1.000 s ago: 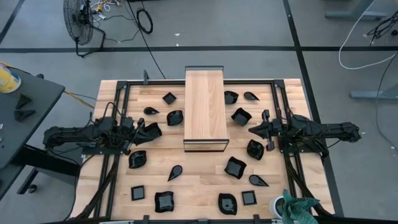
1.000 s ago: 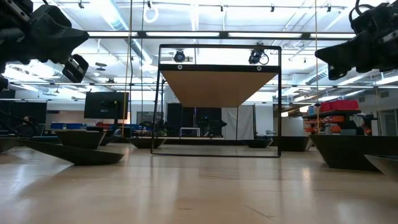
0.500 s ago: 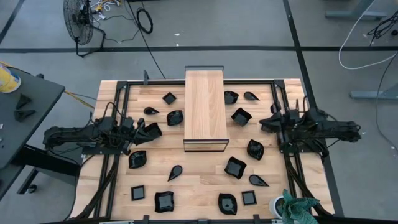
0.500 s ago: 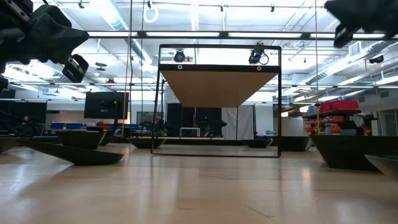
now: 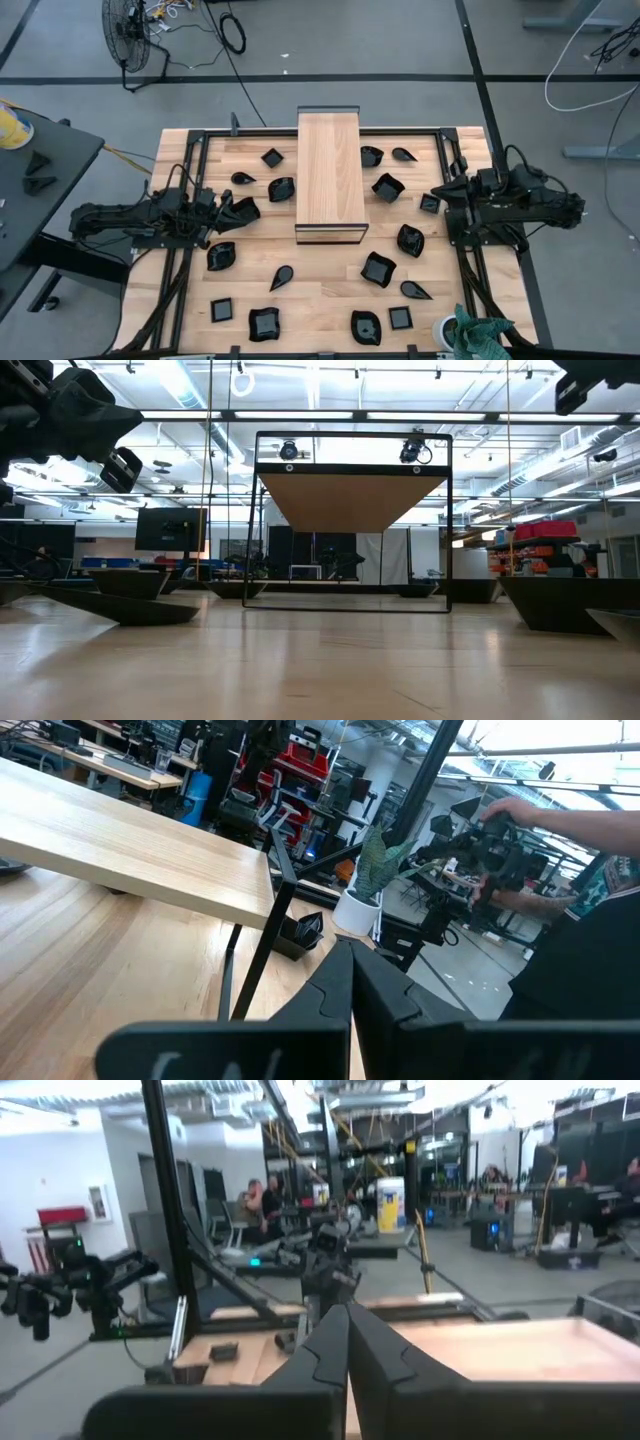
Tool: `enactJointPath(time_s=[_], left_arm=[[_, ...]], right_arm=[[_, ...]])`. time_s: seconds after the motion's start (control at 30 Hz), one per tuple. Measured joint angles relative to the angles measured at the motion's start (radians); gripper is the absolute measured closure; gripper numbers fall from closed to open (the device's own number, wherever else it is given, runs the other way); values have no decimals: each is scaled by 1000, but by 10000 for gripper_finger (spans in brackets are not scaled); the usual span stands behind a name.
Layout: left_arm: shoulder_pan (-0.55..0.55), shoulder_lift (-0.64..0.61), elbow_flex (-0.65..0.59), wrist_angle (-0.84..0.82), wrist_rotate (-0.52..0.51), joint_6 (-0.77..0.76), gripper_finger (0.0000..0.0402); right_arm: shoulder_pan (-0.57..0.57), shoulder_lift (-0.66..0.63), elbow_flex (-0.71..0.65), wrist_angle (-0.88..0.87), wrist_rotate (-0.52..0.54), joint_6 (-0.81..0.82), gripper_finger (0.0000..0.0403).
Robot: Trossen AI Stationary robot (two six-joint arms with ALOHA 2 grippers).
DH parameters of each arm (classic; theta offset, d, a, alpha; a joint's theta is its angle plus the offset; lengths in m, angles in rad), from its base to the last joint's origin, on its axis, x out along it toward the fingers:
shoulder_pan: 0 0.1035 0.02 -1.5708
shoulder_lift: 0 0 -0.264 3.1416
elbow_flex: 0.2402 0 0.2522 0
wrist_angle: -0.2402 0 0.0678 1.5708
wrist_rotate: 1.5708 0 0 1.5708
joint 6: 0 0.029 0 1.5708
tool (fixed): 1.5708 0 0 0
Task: Pick & Place Mini shaped plates
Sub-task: Put the square plate on the shelf
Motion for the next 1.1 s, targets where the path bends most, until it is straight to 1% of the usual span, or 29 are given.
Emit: enactJointPath(time_s=[0.07, 0.47, 0.6, 0.83, 1.1], left_arm=[[0, 0, 0, 0, 0, 0, 399], [0, 0, 0, 0, 0, 0, 399], [0, 0, 0, 0, 0, 0, 399], [0, 0, 0, 0, 0, 0, 399], [0, 0, 0, 0, 0, 0, 399]], right_arm=[[0, 0, 35, -64, 0, 0, 392], [0, -21, 217, -321, 1, -50, 392], [0, -21, 256, -433, 1, -55, 392], [0, -22, 330, -529, 1, -94, 392], [0, -22, 482, -728, 2, -126, 392]])
